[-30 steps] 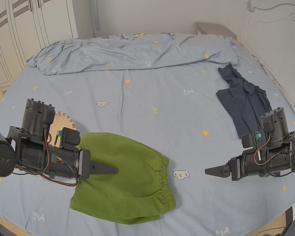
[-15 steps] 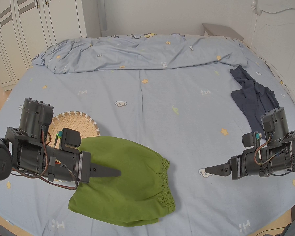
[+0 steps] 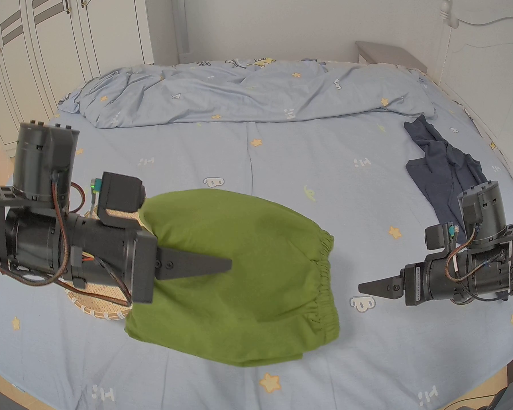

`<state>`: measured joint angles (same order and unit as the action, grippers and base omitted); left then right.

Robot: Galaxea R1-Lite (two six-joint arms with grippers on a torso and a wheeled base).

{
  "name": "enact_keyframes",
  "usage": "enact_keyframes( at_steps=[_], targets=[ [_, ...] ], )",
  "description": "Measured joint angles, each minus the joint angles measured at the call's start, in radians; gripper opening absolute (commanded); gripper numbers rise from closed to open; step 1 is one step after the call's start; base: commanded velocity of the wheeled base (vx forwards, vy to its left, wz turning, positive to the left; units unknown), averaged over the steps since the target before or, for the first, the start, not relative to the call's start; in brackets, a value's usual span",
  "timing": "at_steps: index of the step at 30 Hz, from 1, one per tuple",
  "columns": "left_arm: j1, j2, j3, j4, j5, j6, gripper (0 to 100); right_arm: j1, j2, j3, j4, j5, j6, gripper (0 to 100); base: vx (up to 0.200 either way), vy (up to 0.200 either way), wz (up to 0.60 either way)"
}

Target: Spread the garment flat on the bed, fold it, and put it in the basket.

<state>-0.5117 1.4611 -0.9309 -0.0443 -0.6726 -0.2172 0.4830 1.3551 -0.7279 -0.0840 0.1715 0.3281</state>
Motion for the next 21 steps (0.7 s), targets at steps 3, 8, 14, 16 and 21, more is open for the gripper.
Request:
enact_keyframes(
  at_steps=[3,8,14,16,21],
  targets=[
    [0.066,-0.002,-0.021,0.003,0.0,0.071,0,-0.003,-0.001,0.0,0.0,0.0,0.0,100,0.0,0.0,0.0],
    [0.184,-0.003,-0.066,0.003,0.0,0.116,0,-0.006,-0.001,-0.001,-0.001,0.0,0.0,100,0.0,0.0,0.0],
    [0.329,0.012,-0.154,-0.005,-0.003,0.124,0,-0.004,-0.001,0.0,-0.001,0.0,0.0,100,0.0,0.0,0.0],
    [0.364,0.024,-0.176,-0.01,-0.005,0.124,0,-0.004,-0.001,0.0,0.0,0.0,0.0,100,0.0,0.0,0.0],
    [0.466,0.074,-0.221,-0.031,-0.028,0.124,0,-0.004,0.0,0.002,0.0,0.0,-0.001,100,0.0,0.0,0.0]
  ],
)
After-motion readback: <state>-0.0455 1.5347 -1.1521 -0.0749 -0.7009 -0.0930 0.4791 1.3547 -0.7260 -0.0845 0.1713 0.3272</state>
